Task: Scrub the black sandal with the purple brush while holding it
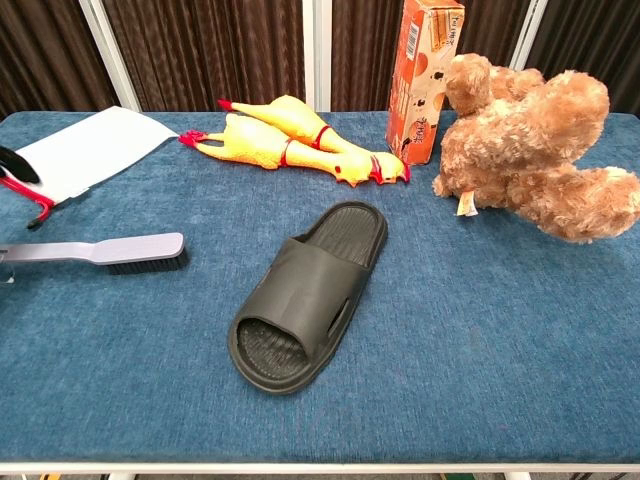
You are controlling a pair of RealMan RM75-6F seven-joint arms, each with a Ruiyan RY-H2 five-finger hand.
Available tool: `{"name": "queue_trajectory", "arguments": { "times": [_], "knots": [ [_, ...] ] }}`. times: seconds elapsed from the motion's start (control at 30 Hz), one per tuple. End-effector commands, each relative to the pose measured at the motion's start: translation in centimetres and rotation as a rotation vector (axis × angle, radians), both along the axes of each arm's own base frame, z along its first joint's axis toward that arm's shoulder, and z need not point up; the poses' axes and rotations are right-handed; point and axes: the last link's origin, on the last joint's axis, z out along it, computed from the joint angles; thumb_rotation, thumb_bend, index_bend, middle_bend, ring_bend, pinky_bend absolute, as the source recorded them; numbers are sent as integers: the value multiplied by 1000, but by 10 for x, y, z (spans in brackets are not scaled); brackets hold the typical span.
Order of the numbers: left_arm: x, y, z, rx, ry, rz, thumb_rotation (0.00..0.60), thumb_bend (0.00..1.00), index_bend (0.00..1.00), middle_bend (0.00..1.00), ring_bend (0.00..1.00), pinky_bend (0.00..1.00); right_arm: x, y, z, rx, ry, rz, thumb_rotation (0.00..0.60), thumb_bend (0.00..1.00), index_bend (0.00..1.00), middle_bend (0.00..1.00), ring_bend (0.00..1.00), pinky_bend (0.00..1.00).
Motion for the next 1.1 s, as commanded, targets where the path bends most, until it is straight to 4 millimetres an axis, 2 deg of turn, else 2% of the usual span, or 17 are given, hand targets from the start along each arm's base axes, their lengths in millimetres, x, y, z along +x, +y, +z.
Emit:
{"name": "queue_trajectory", "arguments": {
  "times": [0.03,0.2,0.37,0.93,1.1],
  "knots": [
    [4,18,-22,-62,42,24,600,188,329,357,262,316,-2,0,-1,2,-2,-9,600,65,0,0,0,0],
    [8,20,-37,-113,62,53,600,188,394,434,336,375,-5,2,-2,3,-7,-22,600,66,0,0,0,0],
    [10,25,-48,-169,64,115,600,188,408,454,350,395,-7,3,-3,7,-16,-22,600,65,0,0,0,0],
    [23,23,-61,-219,69,133,600,189,538,601,484,488,-12,7,-4,12,-19,-35,600,65,0,0,0,0],
    [27,24,-67,-232,61,136,600,193,571,646,543,560,-14,9,-4,13,-22,-44,600,65,0,0,0,0]
  ]
}}
